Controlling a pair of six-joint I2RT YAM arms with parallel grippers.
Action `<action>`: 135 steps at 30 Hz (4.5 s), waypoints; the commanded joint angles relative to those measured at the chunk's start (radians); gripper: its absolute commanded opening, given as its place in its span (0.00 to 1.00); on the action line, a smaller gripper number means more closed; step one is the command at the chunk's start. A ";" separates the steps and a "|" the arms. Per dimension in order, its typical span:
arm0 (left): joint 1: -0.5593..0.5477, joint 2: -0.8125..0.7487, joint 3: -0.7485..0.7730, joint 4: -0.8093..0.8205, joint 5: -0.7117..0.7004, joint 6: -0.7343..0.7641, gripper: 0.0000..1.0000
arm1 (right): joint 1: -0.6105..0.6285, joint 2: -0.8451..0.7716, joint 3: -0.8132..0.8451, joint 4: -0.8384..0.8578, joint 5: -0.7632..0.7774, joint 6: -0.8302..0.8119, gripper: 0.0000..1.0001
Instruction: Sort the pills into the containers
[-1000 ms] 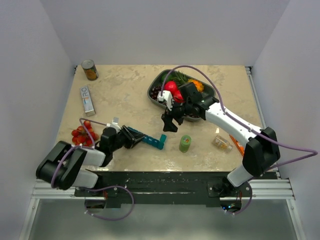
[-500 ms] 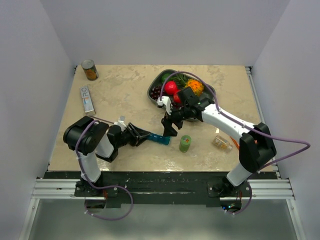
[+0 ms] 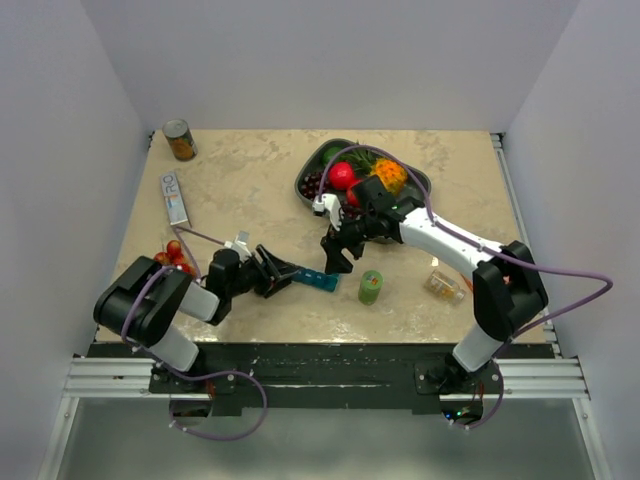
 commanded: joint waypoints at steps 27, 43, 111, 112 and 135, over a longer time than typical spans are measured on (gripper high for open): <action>0.007 -0.143 0.231 -0.464 -0.006 0.388 0.00 | 0.085 0.144 0.109 -0.047 -0.045 -0.013 0.02; 0.009 -0.083 0.177 -0.459 -0.046 0.402 0.00 | 0.103 0.400 0.162 -0.060 0.142 0.048 0.00; -0.063 -0.057 0.714 -1.103 -0.076 1.431 0.79 | -0.205 -0.140 0.108 -0.232 -0.263 -0.259 0.79; -0.077 -0.041 0.716 -1.105 -0.099 1.457 0.79 | -0.213 -0.145 0.102 -0.226 -0.269 -0.256 0.79; -0.220 0.059 0.748 -1.052 -0.373 1.555 0.68 | -0.257 -0.186 0.030 -0.166 -0.302 -0.217 0.84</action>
